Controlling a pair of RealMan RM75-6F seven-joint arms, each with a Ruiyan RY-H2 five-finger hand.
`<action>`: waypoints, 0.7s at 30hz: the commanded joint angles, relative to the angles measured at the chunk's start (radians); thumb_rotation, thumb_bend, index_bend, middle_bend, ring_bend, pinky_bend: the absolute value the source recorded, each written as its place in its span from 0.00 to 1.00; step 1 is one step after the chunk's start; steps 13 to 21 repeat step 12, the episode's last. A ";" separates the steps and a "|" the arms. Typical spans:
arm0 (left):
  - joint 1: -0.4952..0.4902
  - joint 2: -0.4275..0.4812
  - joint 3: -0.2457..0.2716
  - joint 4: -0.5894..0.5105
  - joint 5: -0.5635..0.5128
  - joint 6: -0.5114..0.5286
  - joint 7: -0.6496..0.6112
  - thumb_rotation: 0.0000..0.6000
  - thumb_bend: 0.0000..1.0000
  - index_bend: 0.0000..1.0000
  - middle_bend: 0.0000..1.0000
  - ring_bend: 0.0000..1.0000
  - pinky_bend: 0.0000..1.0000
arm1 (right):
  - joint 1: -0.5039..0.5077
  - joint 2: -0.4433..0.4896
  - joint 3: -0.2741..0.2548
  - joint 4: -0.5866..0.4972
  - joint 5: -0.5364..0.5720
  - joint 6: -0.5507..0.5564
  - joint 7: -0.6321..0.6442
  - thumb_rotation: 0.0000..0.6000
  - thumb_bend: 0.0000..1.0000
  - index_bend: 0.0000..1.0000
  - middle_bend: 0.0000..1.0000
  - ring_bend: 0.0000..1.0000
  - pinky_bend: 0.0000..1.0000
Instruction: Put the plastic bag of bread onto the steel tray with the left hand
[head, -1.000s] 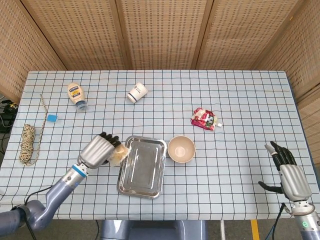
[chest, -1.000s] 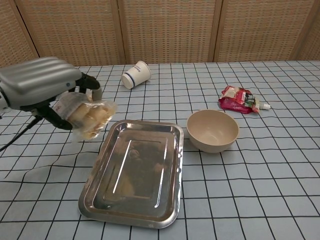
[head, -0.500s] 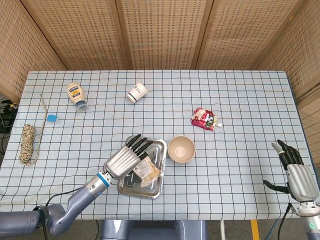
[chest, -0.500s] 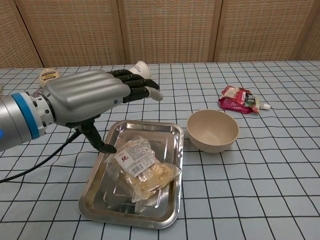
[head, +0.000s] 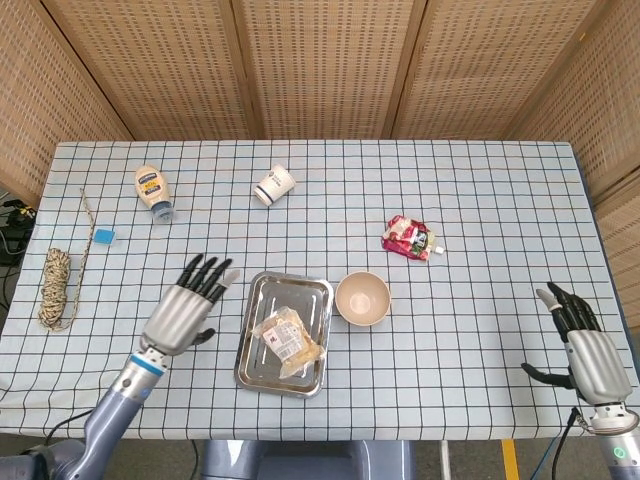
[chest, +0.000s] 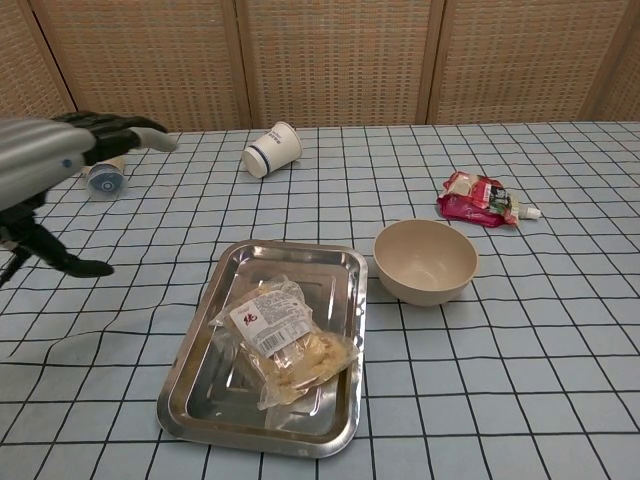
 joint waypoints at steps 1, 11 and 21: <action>0.147 0.074 0.058 0.060 -0.014 0.150 -0.161 1.00 0.07 0.03 0.00 0.00 0.00 | 0.001 0.000 -0.001 -0.006 -0.010 0.005 -0.005 1.00 0.04 0.02 0.00 0.00 0.00; 0.319 0.143 0.087 0.194 -0.038 0.291 -0.351 1.00 0.05 0.00 0.00 0.00 0.00 | 0.006 -0.012 -0.018 -0.011 -0.045 0.003 -0.033 1.00 0.04 0.02 0.00 0.00 0.00; 0.326 0.145 0.083 0.201 -0.040 0.293 -0.364 1.00 0.05 0.00 0.00 0.00 0.00 | 0.006 -0.012 -0.019 -0.011 -0.049 0.006 -0.036 1.00 0.04 0.02 0.00 0.00 0.00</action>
